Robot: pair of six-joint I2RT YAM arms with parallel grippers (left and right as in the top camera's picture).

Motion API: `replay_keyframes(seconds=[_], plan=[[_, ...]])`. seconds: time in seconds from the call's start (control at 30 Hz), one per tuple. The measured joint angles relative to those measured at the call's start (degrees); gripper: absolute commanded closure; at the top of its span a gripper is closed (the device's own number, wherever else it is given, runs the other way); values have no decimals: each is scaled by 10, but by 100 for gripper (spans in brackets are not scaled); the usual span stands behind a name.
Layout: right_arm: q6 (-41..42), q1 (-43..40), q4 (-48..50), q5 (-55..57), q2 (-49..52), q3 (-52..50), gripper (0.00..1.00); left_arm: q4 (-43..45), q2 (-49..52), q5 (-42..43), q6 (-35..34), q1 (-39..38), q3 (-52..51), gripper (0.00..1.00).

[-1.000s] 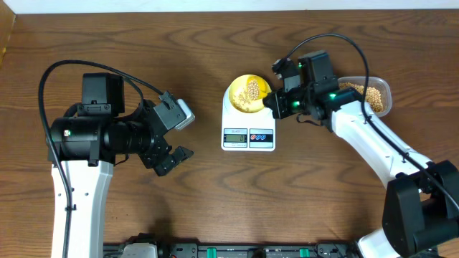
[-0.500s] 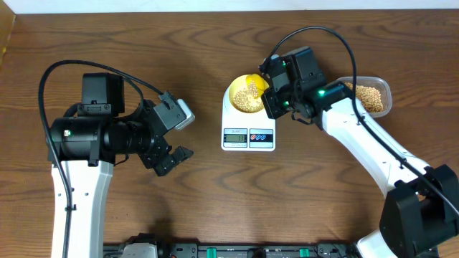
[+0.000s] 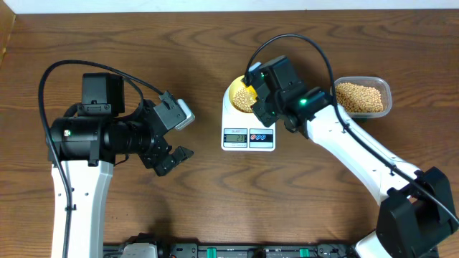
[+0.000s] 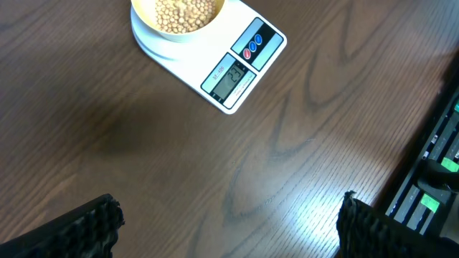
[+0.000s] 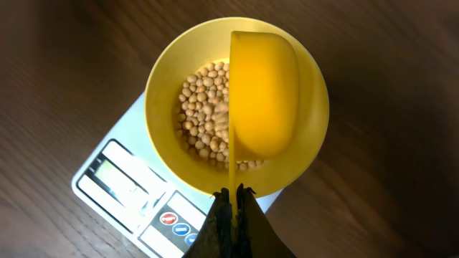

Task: Scoop item into bowl and weigh 50g on scale
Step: 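Tilt the scoop with right gripper to pour chickpeas into the bowl, then carry the empty scoop right back over the chickpea tub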

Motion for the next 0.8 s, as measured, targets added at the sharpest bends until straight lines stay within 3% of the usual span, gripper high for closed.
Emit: replay_keyframes(seconds=[0.57, 0.7, 0.8], plan=[[-15, 14, -12, 55, 0, 27, 99, 0, 0, 0, 0, 0, 0, 2], [18, -5, -85, 61, -11, 93, 99, 0, 0, 0, 0, 0, 0, 2], [47, -63, -193, 64, -55, 149, 99, 0, 0, 0, 0, 0, 0, 2]])
